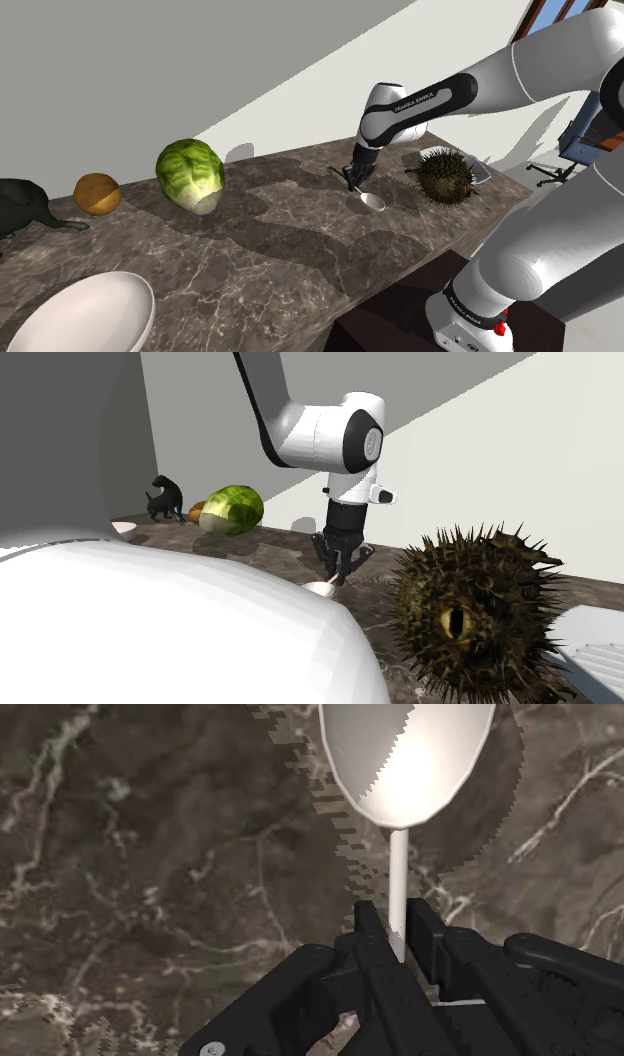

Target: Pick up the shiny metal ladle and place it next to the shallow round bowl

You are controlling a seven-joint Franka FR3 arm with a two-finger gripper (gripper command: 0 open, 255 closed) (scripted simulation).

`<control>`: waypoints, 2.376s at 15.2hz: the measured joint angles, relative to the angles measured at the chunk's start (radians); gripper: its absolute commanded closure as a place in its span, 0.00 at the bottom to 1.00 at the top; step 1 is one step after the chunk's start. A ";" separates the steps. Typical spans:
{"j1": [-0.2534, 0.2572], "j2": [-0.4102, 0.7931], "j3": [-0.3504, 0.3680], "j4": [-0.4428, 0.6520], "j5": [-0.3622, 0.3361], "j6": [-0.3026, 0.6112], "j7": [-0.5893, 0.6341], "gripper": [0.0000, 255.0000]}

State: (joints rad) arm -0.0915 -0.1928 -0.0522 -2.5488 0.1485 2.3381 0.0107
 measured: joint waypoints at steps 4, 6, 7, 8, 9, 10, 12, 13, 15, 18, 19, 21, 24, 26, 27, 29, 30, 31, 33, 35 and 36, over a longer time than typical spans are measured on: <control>0.000 0.000 0.000 0.000 0.000 0.000 0.000 1.00; 0.000 0.000 0.000 0.000 0.000 0.000 0.000 1.00; 0.000 0.000 0.000 0.000 0.000 0.000 0.000 1.00; 0.000 -0.005 0.000 0.002 -0.001 -0.007 0.001 1.00; -0.001 -0.015 0.000 0.004 -0.003 -0.018 0.004 1.00; -0.001 -0.022 0.002 0.010 -0.005 -0.031 0.008 1.00; -0.003 -0.035 0.001 0.025 -0.010 -0.059 0.011 1.00; -0.003 -0.047 0.002 0.030 -0.012 -0.075 0.016 1.00; -0.004 -0.066 0.002 0.040 -0.017 -0.105 0.021 1.00; -0.006 -0.088 0.003 0.060 -0.022 -0.146 0.027 1.00; -0.007 -0.096 0.002 0.068 -0.024 -0.162 0.029 1.00; -0.009 -0.104 0.002 0.090 -0.027 -0.192 0.031 1.00; -0.010 -0.123 0.002 0.113 -0.031 -0.234 0.037 1.00; -0.010 -0.137 0.003 0.131 -0.034 -0.266 0.043 1.00; -0.011 -0.143 0.003 0.140 -0.035 -0.279 0.044 1.00; -0.011 -0.153 0.004 0.153 -0.036 -0.304 0.048 1.00; -0.011 -0.155 0.004 0.167 -0.037 -0.319 0.051 1.00; -0.011 -0.160 0.003 0.177 -0.038 -0.334 0.051 1.00; -0.006 -0.169 0.013 0.190 -0.036 -0.355 0.067 1.00; 0.011 -0.177 0.039 0.192 -0.025 -0.360 0.104 1.00; 0.022 -0.191 0.057 0.173 -0.018 -0.353 0.128 1.00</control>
State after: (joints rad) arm -0.0698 -0.3839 0.0051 -2.3754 0.1304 1.9853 0.1383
